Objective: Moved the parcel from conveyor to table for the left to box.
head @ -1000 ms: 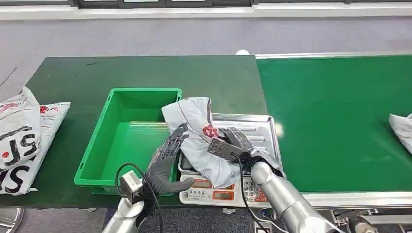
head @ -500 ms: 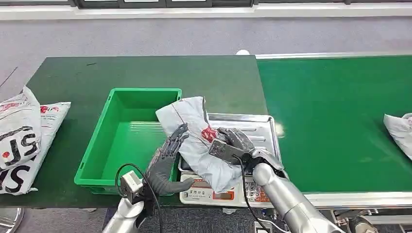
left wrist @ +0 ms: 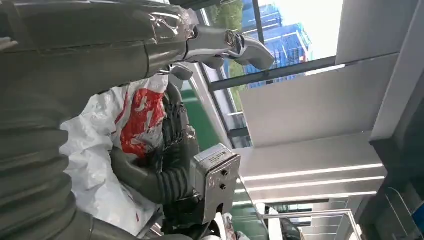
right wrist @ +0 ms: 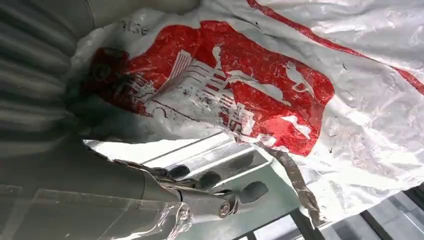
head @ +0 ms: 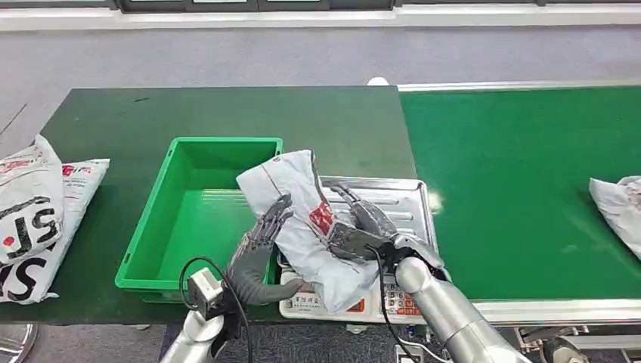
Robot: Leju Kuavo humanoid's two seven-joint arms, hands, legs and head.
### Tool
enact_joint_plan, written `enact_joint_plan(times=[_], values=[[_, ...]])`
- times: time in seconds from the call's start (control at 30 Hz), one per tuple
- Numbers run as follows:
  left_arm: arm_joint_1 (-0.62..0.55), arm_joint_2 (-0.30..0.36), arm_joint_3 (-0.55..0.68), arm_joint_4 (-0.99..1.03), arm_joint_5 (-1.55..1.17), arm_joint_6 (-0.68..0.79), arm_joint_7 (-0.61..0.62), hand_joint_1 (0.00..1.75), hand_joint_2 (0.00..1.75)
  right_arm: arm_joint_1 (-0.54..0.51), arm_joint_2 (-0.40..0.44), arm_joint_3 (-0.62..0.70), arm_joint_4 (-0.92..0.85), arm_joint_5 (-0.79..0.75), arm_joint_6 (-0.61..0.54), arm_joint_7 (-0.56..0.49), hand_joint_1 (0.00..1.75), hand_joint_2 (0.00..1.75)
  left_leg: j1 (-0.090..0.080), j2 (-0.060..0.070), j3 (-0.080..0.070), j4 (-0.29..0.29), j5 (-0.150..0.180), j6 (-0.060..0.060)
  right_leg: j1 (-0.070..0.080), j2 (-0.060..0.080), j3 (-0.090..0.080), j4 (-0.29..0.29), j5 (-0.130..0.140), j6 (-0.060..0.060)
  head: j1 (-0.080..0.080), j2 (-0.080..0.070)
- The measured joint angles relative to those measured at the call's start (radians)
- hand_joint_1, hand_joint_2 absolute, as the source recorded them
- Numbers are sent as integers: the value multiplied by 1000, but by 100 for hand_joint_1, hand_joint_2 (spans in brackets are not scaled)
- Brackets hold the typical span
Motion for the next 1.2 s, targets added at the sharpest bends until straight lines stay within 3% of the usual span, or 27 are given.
enact_joint_plan(times=[0.2, 0.27, 0.63, 0.73, 0.8, 1.2], values=[[1, 0, 0, 0, 0, 0, 0, 0, 175, 3, -1, 0, -4, 0, -3, 0, 0, 175, 0, 0, 0, 0, 0, 0, 0, 0, 0, 0, 0, 0, 0, 0], [2, 0, 0, -1, 2, 0, -2, 0, 175, 11, -1, 0, -16, 8, -56, -1, 0, 175, 0, 0, 0, 0, 0, 0, 0, 0, 0, 0, 0, 0, 0, 0], [7, 5, 3, -3, 34, -51, -6, 0, 175, 130, 21, -75, -215, 34, -119, 21, 0, 175, 0, -1, -2, 0, 0, 0, 0, -1, -1, 0, 0, 0, 0, 0], [13, 6, 5, -8, 35, -42, -6, 0, 175, 182, 36, -159, -291, -123, -204, -61, 0, 175, 0, -3, -2, 0, 0, 0, -1, -3, -1, 0, 0, 0, 0, 0], [16, 6, 14, -8, 37, -42, -6, 0, 175, 217, 39, -237, -383, -210, -199, -76, 0, 175, 0, -4, -3, 0, 0, 0, -1, -4, -1, 0, 0, 0, 0, 0], [16, 5, 31, -8, 72, -71, -8, 0, 175, 286, 61, -386, -566, -272, -206, -126, 0, 175, 0, -3, -3, 0, 0, 0, 0, -2, -2, 0, -1, 0, 0, 0]])
